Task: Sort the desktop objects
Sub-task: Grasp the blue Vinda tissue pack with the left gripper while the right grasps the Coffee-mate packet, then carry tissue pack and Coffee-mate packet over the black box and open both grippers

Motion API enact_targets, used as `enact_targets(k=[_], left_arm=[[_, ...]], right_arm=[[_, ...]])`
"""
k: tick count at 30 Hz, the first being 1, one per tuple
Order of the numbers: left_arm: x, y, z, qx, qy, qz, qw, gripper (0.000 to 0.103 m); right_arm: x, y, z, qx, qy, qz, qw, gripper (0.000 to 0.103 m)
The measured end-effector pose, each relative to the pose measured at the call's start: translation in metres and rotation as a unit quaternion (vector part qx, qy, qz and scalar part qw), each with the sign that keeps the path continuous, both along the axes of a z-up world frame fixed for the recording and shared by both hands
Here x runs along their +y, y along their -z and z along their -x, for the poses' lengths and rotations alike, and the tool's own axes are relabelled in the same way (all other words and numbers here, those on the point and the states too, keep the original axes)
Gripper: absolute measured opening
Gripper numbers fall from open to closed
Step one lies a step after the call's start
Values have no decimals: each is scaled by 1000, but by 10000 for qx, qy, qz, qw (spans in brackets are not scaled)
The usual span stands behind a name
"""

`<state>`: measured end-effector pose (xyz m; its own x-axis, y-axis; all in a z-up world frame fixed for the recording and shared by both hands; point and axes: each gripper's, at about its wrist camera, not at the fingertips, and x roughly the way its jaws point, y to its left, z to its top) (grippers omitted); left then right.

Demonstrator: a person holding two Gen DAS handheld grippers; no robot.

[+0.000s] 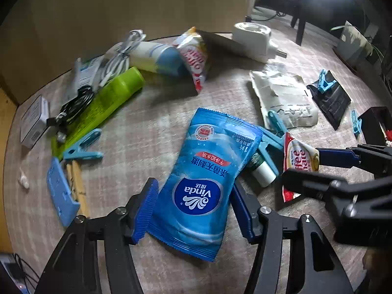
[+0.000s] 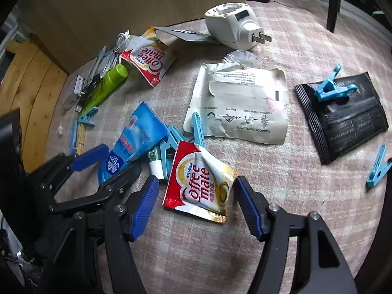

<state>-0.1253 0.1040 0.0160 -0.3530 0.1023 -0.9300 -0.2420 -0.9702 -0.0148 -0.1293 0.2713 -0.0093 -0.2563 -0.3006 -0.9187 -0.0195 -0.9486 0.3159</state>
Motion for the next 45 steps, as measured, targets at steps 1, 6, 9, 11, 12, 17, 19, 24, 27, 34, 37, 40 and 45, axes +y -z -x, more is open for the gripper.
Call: enact_targets(k=[1,6,9,11,12,17,19,24,27,34,37,40,45], left_arm=[[-2,0,-1,-3,-40,8,10000,53],[-17,-2,-12,-12,-240,-1,9997,44],[-24,-3,-17,0,-350,9,9994,36],[-28,-3,-19,-23,-448,-10,9990,28],[-30,-4,-20,-41,-516,-24,9987,24],[-47,-4,-27,-133,-857,-242,9959,5],[-52,-4,-31,-171,-970,-337,9946,3],[-53,-5,-44,-221,-1035,-387,9936,3],[-48,-7,-56,-235,-1028,-406,9936,3],[-30,-19,-76,-202,-926,-489,9943,3],[-26,-31,-73,-162,-831,-519,9951,3],[-16,-41,-56,-93,-684,-557,9961,3],[15,-54,-56,64,-387,-657,9971,3]], right_arm=[[0,0,1,-19,25,17,10000,64],[-19,1,3,29,-259,-583,9980,64],[-41,3,1,131,-666,-1283,9894,63],[-50,4,-4,291,-822,-1640,9826,57],[-48,4,-7,351,-798,-1597,9833,56],[-25,-2,-9,286,-406,-1241,9910,28],[-14,-3,-12,261,-262,-1031,9940,19],[8,-6,-22,233,45,-810,9964,7],[21,-7,-32,258,190,-727,9968,7],[51,-21,-71,414,442,-560,9966,6],[54,-33,-77,528,524,-543,9958,6],[65,-46,-89,606,624,-511,9949,6],[78,-59,-105,748,814,-483,9927,6]])
